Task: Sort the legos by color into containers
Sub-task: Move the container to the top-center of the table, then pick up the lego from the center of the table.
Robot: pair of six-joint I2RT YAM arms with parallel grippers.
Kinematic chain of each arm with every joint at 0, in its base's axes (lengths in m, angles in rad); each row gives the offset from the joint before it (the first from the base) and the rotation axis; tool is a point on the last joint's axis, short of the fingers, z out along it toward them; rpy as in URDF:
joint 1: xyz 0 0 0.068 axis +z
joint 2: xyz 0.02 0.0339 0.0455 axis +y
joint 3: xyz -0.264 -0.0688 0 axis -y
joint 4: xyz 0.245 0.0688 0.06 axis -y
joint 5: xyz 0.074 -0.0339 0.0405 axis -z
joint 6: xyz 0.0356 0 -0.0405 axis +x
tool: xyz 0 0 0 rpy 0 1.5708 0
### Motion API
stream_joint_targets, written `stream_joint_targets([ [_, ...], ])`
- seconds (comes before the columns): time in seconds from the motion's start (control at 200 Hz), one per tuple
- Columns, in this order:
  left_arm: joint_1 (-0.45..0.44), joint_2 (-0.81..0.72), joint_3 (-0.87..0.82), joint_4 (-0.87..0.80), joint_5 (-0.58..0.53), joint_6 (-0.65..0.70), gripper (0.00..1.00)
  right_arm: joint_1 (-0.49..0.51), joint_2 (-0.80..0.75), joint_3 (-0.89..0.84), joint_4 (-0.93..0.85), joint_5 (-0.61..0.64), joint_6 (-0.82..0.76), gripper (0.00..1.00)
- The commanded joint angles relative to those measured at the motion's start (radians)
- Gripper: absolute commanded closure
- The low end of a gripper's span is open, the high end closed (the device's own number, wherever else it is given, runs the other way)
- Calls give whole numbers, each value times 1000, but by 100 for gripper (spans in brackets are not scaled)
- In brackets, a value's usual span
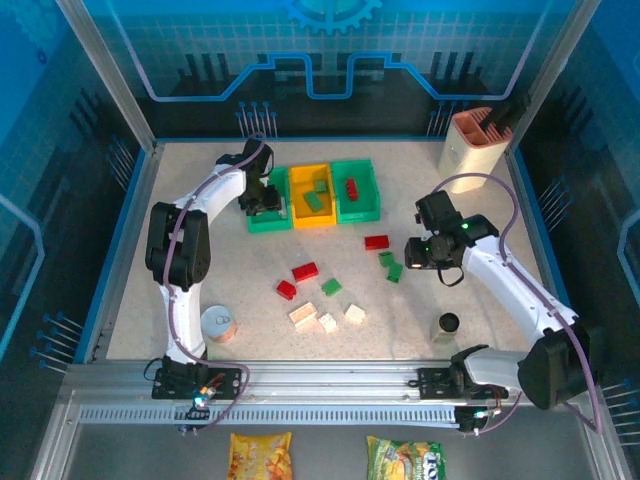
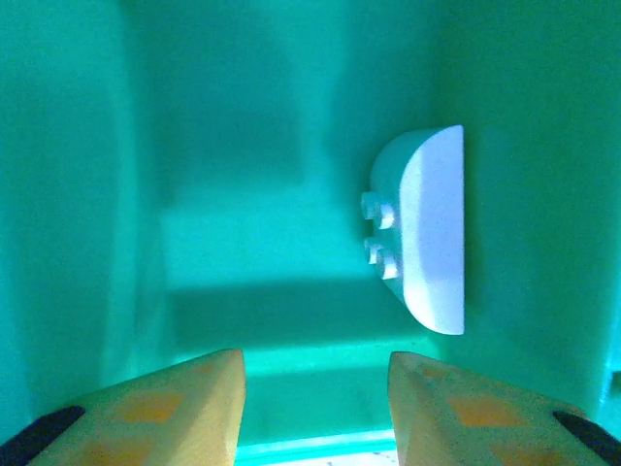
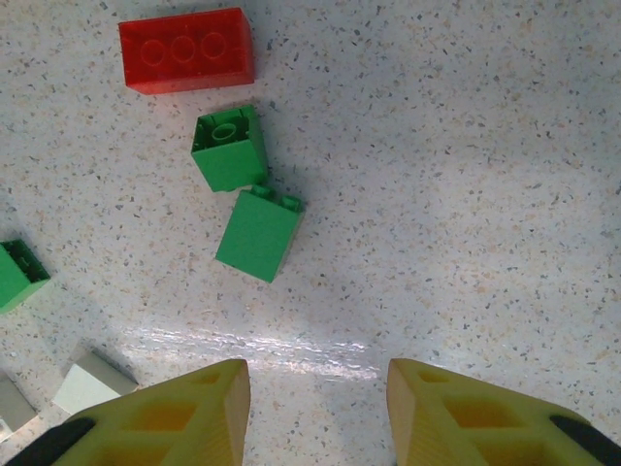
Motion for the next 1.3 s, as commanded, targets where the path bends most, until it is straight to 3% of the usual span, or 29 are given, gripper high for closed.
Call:
stream_joint_targets([
  [0.0, 2, -32, -15, -46, -92, 42, 56, 16, 4, 35, -27, -2, 9, 57],
  [0.255, 6, -35, 6, -50, -125, 70, 56, 19, 10, 40, -22, -3, 11, 57],
  [0.665, -21, -179, -82, -30, 10, 18, 55, 36, 109, 75, 33, -23, 5, 55],
  [1.071, 28, -414, -253, -90, 41, 94, 50, 86, 357, 226, 114, -34, 3, 22],
  [1.291, 79, -517, -279, -156, 14, 142, 45, 98, 520, 331, 145, -41, -7, 13],
])
